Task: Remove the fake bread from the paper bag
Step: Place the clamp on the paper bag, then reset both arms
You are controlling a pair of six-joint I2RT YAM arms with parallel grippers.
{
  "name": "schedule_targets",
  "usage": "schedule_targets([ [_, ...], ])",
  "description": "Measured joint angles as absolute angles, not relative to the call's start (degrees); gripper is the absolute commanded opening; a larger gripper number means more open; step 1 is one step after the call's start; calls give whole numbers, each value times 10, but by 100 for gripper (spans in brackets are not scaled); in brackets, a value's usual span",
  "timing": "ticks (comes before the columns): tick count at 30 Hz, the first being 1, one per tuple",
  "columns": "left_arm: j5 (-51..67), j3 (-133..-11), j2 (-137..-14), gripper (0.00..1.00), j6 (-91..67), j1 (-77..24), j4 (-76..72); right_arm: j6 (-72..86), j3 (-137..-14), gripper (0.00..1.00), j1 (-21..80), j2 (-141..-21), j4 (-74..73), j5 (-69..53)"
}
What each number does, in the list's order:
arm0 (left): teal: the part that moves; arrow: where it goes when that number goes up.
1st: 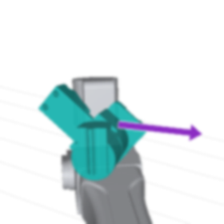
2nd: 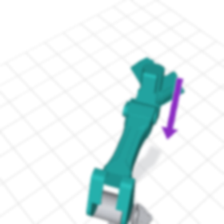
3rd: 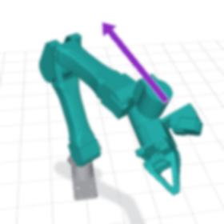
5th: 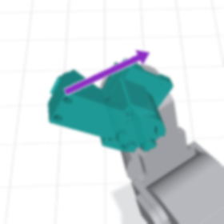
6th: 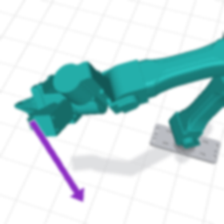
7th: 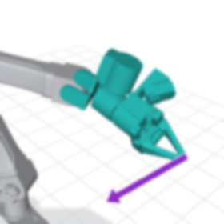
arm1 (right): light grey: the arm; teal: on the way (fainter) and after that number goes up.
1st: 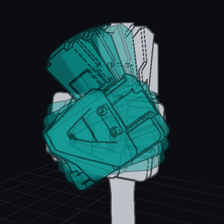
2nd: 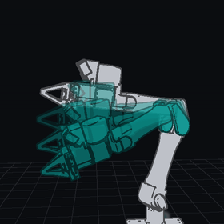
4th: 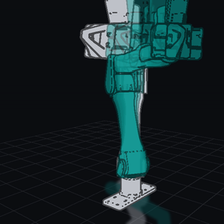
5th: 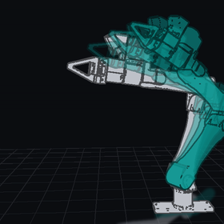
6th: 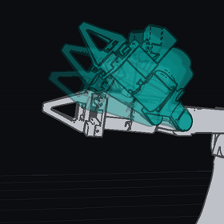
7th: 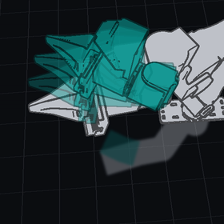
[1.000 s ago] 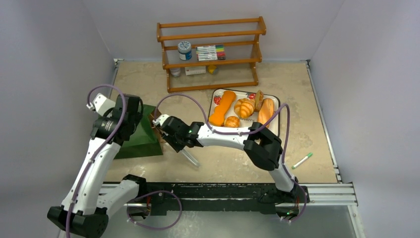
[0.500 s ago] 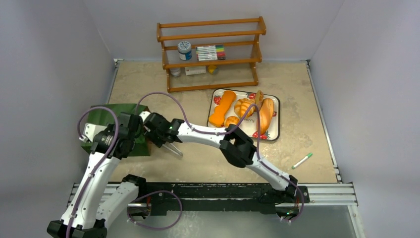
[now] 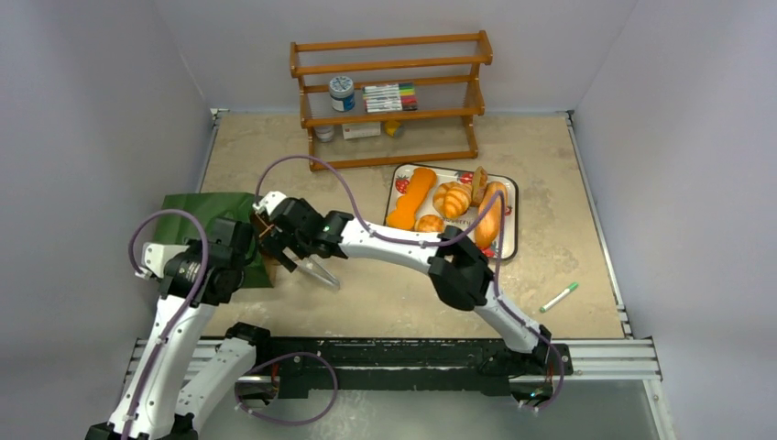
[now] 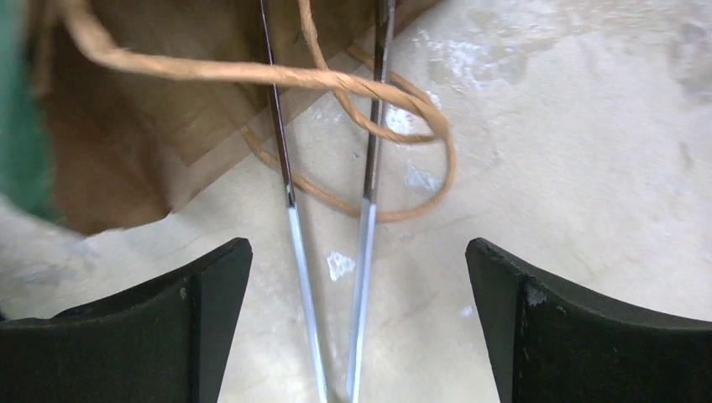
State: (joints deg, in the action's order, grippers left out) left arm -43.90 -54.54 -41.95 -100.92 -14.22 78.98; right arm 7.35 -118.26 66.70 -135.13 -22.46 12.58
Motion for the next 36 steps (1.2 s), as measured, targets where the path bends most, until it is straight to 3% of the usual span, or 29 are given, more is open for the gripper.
schedule_targets([
  [9,-468,-631,-457,46,-933,-142,767,136,-1021,100,670,-1127,-216,189],
  [15,-477,-702,-544,43,-802,-143,668,187,-934,100,644,-973,-223,306],
  [18,-483,-719,-590,43,-728,-150,602,206,-909,100,582,-920,-224,341],
  [24,-512,-719,-644,43,-601,-199,501,210,-851,100,360,-876,-205,410],
  [31,-559,-618,-645,43,-463,-260,353,223,-751,100,149,-846,-202,408],
  [36,-564,-551,-639,43,-382,-271,257,253,-727,100,112,-792,-220,418],
])
